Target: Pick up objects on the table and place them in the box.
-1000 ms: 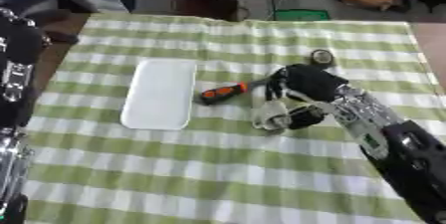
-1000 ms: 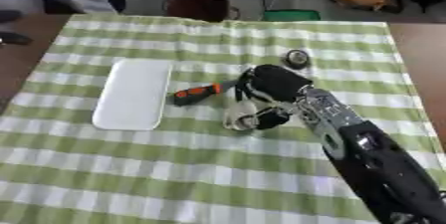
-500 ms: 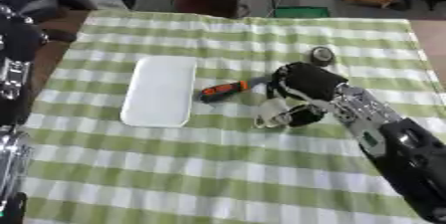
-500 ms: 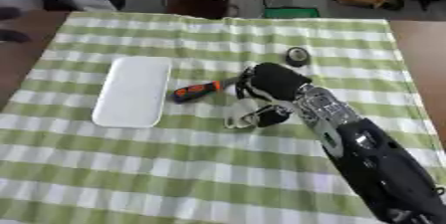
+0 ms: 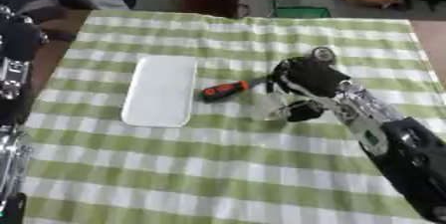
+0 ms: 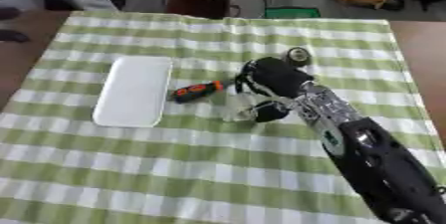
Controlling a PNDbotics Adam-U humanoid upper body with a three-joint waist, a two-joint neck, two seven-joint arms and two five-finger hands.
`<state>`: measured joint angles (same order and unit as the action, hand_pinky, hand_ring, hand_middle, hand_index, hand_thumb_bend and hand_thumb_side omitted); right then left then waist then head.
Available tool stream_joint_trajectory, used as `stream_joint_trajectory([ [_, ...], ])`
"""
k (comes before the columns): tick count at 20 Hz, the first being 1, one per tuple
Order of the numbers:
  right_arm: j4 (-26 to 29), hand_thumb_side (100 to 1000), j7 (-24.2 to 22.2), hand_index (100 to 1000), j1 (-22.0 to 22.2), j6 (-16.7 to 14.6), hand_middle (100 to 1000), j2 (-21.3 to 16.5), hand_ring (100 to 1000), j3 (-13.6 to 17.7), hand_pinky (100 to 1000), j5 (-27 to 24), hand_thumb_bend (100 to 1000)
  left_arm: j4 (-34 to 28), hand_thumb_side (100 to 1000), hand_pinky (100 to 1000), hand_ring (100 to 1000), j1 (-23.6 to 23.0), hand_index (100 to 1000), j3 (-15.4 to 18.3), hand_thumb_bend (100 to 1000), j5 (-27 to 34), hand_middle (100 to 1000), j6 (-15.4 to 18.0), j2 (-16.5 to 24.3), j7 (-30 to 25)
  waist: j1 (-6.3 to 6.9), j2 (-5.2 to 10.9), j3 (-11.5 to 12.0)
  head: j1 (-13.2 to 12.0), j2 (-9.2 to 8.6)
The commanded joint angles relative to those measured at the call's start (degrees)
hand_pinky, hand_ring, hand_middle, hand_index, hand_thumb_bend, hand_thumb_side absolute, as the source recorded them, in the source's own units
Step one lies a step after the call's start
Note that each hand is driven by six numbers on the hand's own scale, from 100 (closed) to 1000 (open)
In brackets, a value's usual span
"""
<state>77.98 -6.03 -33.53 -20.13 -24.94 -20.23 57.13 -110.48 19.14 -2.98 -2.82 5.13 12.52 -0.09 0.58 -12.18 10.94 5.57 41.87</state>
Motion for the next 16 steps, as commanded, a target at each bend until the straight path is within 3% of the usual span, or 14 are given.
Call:
stream_joint_trajectory([
  [1,3.0,228,0.6,353,-1.9,1.4,280,-2.5,469,1.6,637,-2.3,182,-1.0,779,624,766,1.2,840,-0.1,651,0.3,855,0.1,0.5,-0.2,-0.13,0.55,0.7,0.4,-0.31],
  [7,5.3,233,-0.4,351,-3.6,4.3,278,-4.8,461,2.8,629,-7.6,184,-1.1,778,625,766,1.9,840,-0.8,654,0.6,855,0.1,0.2,-0.8,-0.52,0.31,2.4,1.3,-1.60],
  [16,4.1,234,-0.8,355,-7.2,9.8,276,-7.8,446,5.0,605,-15.2,201,-1.5,775,625,767,4.6,840,-3.7,657,2.4,854,0.1,-1.4,-3.7,-1.93,-0.11,9.5,4.1,-4.06],
])
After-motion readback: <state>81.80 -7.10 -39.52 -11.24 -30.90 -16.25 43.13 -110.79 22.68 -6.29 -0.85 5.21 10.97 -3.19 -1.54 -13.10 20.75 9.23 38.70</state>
